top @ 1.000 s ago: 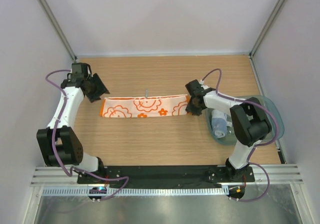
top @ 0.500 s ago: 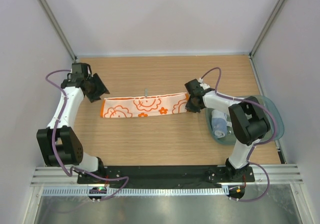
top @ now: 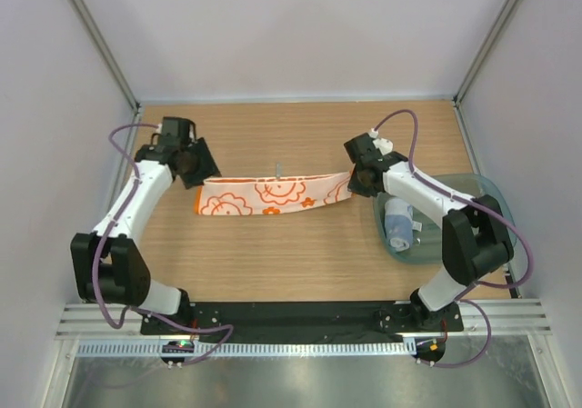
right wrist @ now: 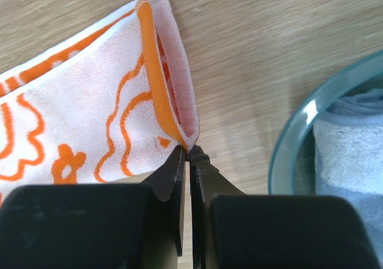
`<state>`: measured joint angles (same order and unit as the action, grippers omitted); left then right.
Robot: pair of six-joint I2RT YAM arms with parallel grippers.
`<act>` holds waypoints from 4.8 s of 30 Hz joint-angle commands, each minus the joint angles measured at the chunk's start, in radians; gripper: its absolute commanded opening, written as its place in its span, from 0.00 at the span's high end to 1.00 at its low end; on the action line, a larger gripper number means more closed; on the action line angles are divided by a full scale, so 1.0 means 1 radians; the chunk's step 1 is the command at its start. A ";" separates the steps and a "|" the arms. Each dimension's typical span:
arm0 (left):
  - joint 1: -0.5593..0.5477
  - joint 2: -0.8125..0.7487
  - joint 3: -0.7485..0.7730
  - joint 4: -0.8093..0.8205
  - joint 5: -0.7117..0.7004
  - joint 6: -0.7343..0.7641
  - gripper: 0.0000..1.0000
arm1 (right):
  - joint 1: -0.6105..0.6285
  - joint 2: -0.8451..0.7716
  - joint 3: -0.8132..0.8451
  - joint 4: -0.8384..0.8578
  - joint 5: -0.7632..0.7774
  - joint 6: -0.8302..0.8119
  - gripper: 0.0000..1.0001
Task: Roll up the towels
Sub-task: Fold the towel
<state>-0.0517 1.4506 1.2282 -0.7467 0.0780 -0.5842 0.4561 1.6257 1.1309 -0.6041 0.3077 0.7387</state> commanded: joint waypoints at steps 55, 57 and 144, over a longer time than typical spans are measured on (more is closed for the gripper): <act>-0.698 0.484 0.034 0.253 -0.267 -0.330 0.94 | 0.003 -0.138 0.039 -0.091 -0.044 -0.090 0.99; -0.698 0.478 0.036 0.251 -0.268 -0.330 0.93 | 0.009 -0.132 0.067 -0.095 -0.048 -0.097 0.99; -0.226 -0.343 -0.151 -0.250 -0.584 0.029 0.32 | 0.549 0.682 1.077 0.170 -0.243 -0.131 0.15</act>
<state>-0.2855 1.1080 1.0817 -1.0004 -0.4679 -0.5587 1.0103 2.5042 2.2364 -0.4763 0.0387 0.6460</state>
